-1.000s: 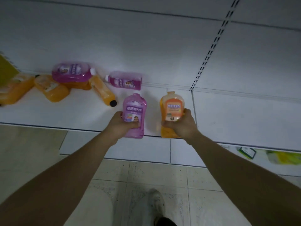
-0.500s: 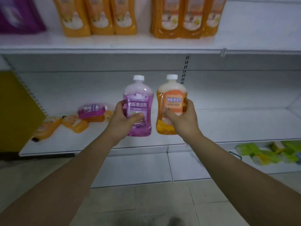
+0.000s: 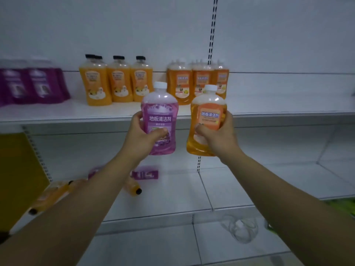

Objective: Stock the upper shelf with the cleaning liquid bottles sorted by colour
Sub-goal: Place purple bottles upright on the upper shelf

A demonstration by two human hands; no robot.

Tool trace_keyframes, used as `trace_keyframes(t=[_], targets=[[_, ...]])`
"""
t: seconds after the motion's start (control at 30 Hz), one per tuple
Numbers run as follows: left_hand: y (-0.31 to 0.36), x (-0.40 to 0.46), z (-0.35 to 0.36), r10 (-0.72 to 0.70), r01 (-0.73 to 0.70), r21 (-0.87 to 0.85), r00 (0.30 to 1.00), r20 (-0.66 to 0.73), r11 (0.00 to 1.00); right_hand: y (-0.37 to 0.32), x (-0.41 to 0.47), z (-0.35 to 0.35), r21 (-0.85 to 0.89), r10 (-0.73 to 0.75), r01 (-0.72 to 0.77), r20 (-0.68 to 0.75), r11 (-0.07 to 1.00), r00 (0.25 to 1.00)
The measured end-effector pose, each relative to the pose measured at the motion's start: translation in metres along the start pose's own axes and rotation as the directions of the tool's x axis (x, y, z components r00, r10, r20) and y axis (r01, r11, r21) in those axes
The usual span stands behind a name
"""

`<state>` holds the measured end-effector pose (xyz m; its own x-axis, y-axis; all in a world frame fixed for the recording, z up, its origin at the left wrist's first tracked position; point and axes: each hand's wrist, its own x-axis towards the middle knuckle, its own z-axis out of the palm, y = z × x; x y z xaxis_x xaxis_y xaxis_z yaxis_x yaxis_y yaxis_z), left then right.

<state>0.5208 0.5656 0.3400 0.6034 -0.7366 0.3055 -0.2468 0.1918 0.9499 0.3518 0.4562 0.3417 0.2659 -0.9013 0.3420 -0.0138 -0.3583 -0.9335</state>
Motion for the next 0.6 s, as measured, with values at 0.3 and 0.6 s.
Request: trace_keyframes(t=[0.3, 0.6], targets=[[0.027, 0.051, 0.049, 0.125, -0.122, 0.039, 0.989, -0.074, 0.992, -0.003, 0.081, -0.032, 0.017, -0.113, 0.113, -0.005, 0.993, 0.994], [0.031, 0.117, 0.106, 0.095, -0.09, 0.066, 0.993, -0.076, 0.994, 0.016, 0.175, -0.066, 0.021, -0.169, 0.168, 0.069, 0.986, 0.983]])
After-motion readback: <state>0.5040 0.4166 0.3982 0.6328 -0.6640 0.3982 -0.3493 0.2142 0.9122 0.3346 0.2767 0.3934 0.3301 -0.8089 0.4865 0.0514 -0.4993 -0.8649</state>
